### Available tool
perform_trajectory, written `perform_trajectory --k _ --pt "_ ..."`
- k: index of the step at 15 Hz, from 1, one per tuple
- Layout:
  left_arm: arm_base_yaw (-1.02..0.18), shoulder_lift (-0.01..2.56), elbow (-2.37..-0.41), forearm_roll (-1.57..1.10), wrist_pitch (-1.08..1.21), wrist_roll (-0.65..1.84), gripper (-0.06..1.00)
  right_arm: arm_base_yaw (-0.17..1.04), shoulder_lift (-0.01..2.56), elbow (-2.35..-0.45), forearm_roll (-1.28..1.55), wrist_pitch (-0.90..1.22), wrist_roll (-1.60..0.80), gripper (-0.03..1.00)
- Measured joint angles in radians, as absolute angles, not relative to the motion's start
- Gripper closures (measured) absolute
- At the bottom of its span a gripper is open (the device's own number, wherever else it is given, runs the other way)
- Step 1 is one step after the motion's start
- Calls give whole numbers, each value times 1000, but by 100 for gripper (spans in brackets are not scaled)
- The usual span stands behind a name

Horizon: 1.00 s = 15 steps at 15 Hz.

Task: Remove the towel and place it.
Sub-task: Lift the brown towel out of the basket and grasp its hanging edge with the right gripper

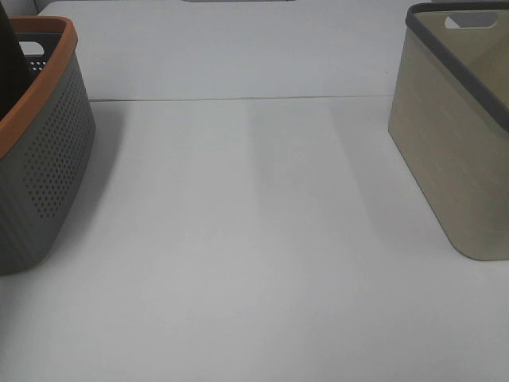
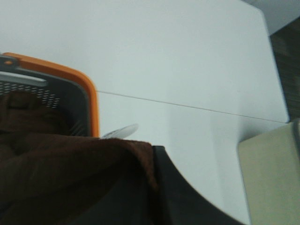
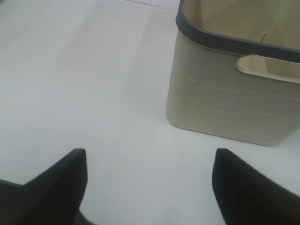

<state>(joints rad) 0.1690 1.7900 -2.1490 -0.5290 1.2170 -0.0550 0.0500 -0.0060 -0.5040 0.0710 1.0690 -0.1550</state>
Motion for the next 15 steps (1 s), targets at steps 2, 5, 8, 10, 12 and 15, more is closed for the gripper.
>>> perform_trajectory --k 2,5,8,10,12,15 --pt "166 1783 -2169 -707 1186 -7 94 50 -6 -504 71 1069 -155 25" --pt "93 1779 -2203 -954 1068 75 94 50 -6 -504 71 1069 -155 25" --pt "-23 1779 -2203 -972 945 80 94 50 -6 -504 71 1069 -155 25" --pt "-112 1779 -2203 -968 852 101 94 50 -6 -504 71 1069 -155 25" --pt "-198 1779 -2203 -951 754 125 94 50 -6 -504 71 1069 -155 25" --pt "-282 1782 -2203 -850 672 129 94 50 -3 -504 73 1069 -155 25"
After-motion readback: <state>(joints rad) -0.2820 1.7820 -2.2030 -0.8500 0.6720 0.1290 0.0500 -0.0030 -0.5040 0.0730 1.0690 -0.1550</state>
